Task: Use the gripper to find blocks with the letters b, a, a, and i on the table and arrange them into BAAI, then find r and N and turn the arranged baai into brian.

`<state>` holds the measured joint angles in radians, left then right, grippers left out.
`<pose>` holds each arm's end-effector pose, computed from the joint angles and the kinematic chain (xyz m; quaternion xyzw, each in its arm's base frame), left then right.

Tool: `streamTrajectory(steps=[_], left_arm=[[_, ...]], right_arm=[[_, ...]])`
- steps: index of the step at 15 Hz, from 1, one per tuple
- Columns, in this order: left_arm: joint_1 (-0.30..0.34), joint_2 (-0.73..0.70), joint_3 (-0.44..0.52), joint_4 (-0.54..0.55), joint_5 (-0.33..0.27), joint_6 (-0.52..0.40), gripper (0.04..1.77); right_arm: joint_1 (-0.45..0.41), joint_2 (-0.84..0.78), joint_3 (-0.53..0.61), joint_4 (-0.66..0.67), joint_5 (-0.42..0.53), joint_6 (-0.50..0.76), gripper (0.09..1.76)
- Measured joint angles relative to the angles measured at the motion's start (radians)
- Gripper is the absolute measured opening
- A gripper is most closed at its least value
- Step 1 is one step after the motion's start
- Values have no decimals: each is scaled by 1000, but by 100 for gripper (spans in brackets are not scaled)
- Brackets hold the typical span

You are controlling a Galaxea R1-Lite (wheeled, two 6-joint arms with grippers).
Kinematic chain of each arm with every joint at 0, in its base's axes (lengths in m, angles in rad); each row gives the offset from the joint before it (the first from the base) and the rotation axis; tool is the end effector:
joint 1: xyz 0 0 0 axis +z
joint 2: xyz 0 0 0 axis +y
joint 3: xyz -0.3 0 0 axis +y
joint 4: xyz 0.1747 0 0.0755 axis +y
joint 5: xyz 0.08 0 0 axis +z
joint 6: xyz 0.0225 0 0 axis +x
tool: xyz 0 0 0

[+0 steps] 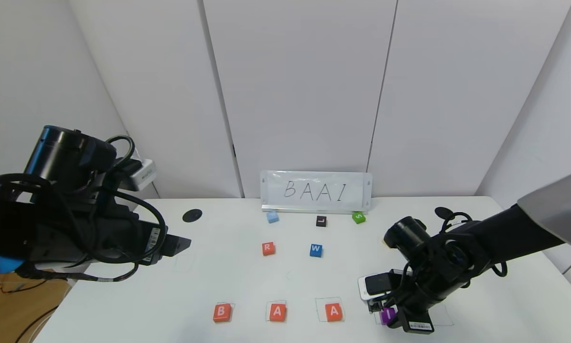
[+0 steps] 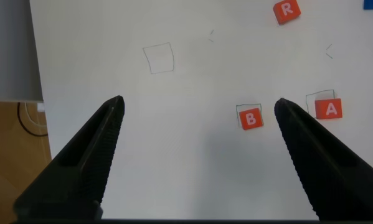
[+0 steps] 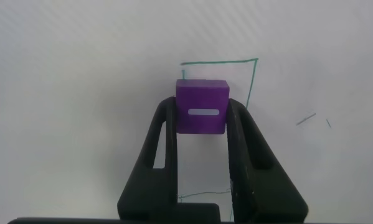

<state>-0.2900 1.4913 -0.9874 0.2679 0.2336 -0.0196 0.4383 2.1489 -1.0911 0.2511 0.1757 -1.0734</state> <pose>0.2302 -0.0632 0.2098 0.0883 0.3638 -0.0226 0.9270 0.3079 0.1487 0.0374 -0.4552 0.3960 0.5146 0.6092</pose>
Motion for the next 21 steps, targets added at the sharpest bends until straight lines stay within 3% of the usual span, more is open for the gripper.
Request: streamTrajectory(steps=[14, 17, 21], left_arm=[[-3, 0, 1, 0, 0, 0, 172], [-15, 1, 37, -99, 30, 23, 172], [-25, 3, 59, -108, 32, 26, 172]], right_arm=[[0, 15, -3, -1, 1, 0, 53], [-9, 28, -43, 9, 3, -41, 53], [-19, 41, -67, 15, 5, -65, 53]])
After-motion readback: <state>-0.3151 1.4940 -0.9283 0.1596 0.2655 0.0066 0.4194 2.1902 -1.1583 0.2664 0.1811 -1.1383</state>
